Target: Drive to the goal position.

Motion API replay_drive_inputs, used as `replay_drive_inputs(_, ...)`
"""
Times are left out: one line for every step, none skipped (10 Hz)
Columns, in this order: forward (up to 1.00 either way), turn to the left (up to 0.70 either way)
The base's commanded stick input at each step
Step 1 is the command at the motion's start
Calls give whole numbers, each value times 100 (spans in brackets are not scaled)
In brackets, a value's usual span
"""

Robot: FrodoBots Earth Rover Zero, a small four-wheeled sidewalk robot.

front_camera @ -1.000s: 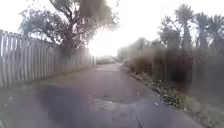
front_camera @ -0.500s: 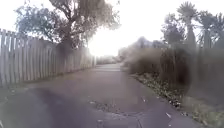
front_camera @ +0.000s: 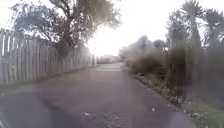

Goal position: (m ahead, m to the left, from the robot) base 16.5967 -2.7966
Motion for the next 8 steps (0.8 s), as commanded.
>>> replay_drive_inputs(70, 0)
replay_drive_inputs(70, 0)
replay_drive_inputs(70, 0)
replay_drive_inputs(70, -14)
replay_drive_inputs(70, -14)
replay_drive_inputs(70, -14)
replay_drive_inputs(70, -14)
replay_drive_inputs(70, -14)
